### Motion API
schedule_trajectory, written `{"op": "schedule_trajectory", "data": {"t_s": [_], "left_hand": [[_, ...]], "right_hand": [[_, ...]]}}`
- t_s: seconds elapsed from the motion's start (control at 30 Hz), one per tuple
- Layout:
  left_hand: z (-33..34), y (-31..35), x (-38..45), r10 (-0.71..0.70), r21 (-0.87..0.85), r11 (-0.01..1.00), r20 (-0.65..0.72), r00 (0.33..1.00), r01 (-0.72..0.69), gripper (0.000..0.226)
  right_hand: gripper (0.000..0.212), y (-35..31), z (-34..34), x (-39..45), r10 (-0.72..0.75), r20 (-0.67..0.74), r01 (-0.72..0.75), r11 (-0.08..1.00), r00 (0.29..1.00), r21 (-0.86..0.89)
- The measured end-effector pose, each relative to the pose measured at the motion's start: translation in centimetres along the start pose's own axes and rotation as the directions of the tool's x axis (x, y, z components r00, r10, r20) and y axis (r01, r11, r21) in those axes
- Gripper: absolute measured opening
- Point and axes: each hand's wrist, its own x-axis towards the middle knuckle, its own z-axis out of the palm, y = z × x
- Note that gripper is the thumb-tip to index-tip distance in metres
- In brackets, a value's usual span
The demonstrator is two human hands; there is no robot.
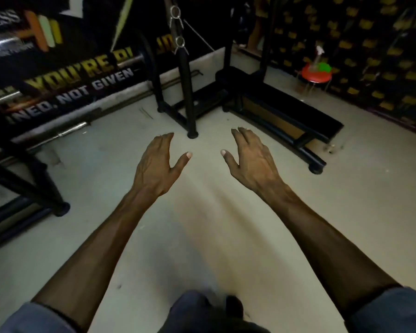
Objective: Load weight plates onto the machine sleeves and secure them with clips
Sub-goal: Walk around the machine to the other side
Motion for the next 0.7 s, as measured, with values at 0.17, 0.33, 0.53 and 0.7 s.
{"op": "schedule_trajectory", "data": {"t_s": [0.17, 0.33, 0.53, 0.7], "left_hand": [[-0.4, -5.8, 10.3, -0.104, 0.013, 0.994, -0.084, 0.991, 0.105, 0.08], [-0.6, -13.6, 20.8, -0.206, 0.014, 0.977, -0.166, 0.964, 0.211, 0.079], [-3.0, -22.7, 33.3, -0.301, 0.024, 0.95, -0.201, 0.932, 0.312, 0.081], [-5.5, -29.9, 42.2, -0.348, 0.028, 0.929, -0.269, 0.898, 0.369, 0.08]], "right_hand": [[0.06, -1.7, 4.7, 14.6, -0.147, 0.031, 0.146, 0.988, 0.989, 0.043], [0.062, -5.4, 10.6, 28.8, -0.267, 0.039, 0.263, 0.961, 0.963, 0.081], [0.067, -10.5, 16.6, 44.7, -0.349, 0.091, 0.335, 0.933, 0.933, 0.133], [0.069, -15.3, 20.8, 57.3, -0.453, 0.094, 0.438, 0.887, 0.886, 0.145]]}}
